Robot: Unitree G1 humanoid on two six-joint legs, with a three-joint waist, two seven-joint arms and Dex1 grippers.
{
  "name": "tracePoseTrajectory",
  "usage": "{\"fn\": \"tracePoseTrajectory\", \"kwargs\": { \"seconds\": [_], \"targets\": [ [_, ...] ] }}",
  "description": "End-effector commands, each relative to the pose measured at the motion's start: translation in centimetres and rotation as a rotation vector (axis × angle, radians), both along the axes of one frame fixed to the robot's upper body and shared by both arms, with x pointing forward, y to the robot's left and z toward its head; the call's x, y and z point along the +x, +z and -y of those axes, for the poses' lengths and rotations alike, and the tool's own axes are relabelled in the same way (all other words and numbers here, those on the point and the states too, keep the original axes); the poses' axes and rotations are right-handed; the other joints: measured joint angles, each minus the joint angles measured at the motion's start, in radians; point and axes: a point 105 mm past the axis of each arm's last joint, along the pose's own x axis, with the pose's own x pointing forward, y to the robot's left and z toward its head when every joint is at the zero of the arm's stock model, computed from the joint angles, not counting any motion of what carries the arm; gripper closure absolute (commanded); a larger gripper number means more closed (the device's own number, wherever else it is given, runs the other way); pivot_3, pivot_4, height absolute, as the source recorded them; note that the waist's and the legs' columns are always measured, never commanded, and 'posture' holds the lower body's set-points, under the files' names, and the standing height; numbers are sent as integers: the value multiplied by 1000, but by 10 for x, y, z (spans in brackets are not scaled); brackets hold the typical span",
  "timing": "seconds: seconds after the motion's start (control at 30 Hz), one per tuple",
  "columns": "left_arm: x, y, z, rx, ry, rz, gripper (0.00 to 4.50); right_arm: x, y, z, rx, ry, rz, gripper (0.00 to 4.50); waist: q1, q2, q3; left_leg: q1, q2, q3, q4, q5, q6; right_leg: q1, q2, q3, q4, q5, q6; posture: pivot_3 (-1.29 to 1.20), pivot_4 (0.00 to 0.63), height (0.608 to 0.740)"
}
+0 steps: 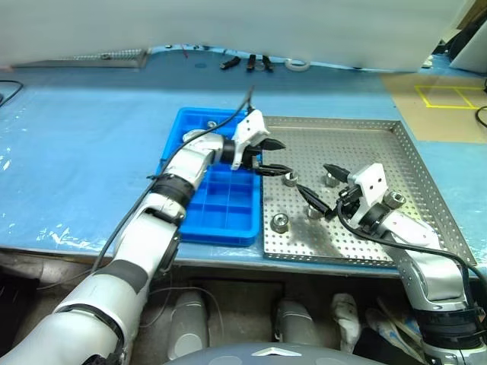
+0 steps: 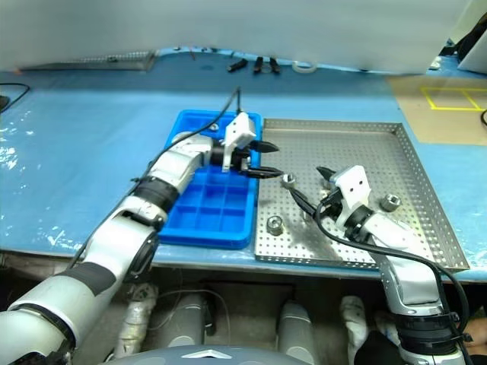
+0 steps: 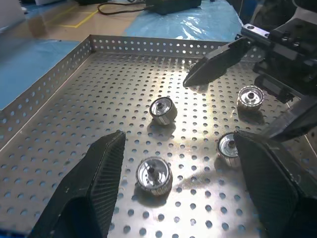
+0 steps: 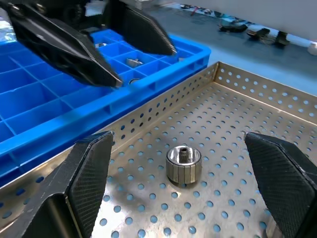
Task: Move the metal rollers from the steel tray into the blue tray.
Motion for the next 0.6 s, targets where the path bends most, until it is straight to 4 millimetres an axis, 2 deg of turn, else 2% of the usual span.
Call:
{"fn": "tracePoseTrajectory", "kwargs": {
  "seconds": [0.03, 0.17, 0.4, 0.6],
  "targets": [
    [4, -15, 12, 151, -3, 40, 814, -12, 10, 4, 1, -56, 55, 22, -11, 0, 0, 0, 0, 0, 0, 0, 0, 0, 0, 0, 0, -1, 1, -425, 150, 740],
    [12, -25, 16, 251, 51, 67, 814, -24, 8, 9, -2, -130, 68, 22, -40, 0, 0, -1, 0, 0, -1, -1, 1, 0, 0, 0, -2, -1, 2, -511, 150, 740],
    [29, -28, 20, 297, 229, 112, 814, -44, 4, 17, 12, -236, 59, 22, -74, -1, 0, -1, 0, 0, -1, -1, 1, -1, 0, 0, -3, -2, 3, -601, 150, 740],
    [27, -55, 14, 425, 244, 117, 814, -51, 1, 18, 17, -285, 49, 22, -99, -1, 0, -2, -1, 0, -1, -2, 3, 0, 0, 0, -7, -2, 3, -635, 150, 740]
  ]
}}
